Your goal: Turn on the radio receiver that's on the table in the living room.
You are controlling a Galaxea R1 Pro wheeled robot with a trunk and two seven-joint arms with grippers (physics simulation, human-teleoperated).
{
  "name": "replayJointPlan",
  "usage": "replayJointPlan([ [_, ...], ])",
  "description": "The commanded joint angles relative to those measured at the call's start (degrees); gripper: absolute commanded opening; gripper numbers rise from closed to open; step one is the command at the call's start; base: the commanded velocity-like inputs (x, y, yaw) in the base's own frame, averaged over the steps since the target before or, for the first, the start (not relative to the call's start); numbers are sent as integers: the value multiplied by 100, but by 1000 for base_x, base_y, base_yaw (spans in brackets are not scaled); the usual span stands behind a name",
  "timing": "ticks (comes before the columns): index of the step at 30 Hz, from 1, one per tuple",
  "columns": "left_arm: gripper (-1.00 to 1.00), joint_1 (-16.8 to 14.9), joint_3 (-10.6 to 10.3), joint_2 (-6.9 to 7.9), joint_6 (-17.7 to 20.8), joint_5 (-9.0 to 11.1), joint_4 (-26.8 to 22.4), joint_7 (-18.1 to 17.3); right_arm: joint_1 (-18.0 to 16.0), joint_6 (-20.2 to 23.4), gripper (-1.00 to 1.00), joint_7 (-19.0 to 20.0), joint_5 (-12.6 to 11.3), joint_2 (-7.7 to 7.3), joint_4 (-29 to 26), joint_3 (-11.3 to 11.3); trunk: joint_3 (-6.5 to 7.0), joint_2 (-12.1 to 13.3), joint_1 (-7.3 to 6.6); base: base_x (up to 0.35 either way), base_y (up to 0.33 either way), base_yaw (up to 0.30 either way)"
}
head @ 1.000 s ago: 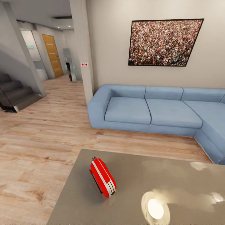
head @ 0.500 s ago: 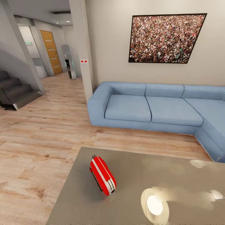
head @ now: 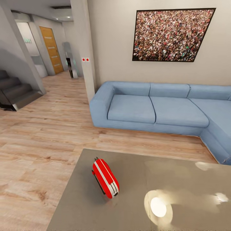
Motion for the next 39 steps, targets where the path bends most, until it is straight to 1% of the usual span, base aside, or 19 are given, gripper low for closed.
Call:
replayJointPlan([
  [1,100,0,0,0,-2,0,0,0,0,0,100,0,0,0,0,0,-10,0,0,0,0,0],
  [39,100,0,0,1,-29,0,1,-16,-1,-1,100,0,0,0,0,9,-361,0,0,0,0,0],
])
